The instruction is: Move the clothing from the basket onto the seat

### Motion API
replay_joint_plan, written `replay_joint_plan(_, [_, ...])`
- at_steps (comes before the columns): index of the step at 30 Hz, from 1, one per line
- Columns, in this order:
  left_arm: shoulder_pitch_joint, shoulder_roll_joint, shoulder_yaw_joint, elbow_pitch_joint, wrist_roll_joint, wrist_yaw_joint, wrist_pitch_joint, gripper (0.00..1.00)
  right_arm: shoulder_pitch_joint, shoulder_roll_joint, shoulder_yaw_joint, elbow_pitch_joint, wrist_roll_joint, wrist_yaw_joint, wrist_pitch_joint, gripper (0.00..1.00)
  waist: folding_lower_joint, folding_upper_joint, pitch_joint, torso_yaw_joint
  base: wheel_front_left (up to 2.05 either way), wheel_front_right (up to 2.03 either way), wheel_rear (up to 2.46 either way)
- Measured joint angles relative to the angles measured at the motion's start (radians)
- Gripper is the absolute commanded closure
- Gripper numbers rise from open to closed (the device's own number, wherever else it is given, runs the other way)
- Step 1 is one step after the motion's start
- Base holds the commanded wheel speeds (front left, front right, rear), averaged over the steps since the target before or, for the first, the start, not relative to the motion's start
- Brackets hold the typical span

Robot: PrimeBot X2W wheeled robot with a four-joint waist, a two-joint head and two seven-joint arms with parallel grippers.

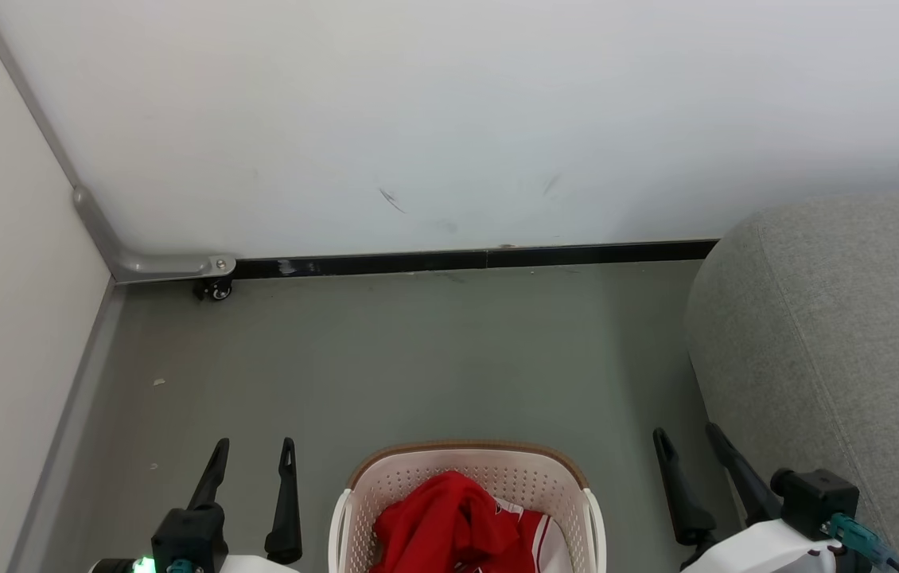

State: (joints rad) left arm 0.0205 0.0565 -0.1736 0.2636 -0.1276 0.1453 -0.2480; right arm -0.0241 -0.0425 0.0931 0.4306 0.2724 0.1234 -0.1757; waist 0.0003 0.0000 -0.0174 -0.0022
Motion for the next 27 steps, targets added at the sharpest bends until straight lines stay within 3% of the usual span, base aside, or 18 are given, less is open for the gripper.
replay_joint_plan(11, [-0.042, 0.013, -0.004, 0.029, 0.018, -0.007, 0.000, 0.00, 0.000, 0.000, 0.001, -0.017, 0.000, 0.000, -0.002, 0.00, -0.0001, 0.0000, 0.016, -0.012, 0.00, 0.00, 0.00])
replay_joint_plan(27, [-0.108, 0.032, -0.049, 0.113, 0.052, -0.050, 0.000, 0.00, 0.001, 0.000, -0.039, -0.064, -0.022, 0.000, -0.023, 0.00, -0.0001, 0.0000, 0.068, -0.031, 0.00, 0.00, 0.00])
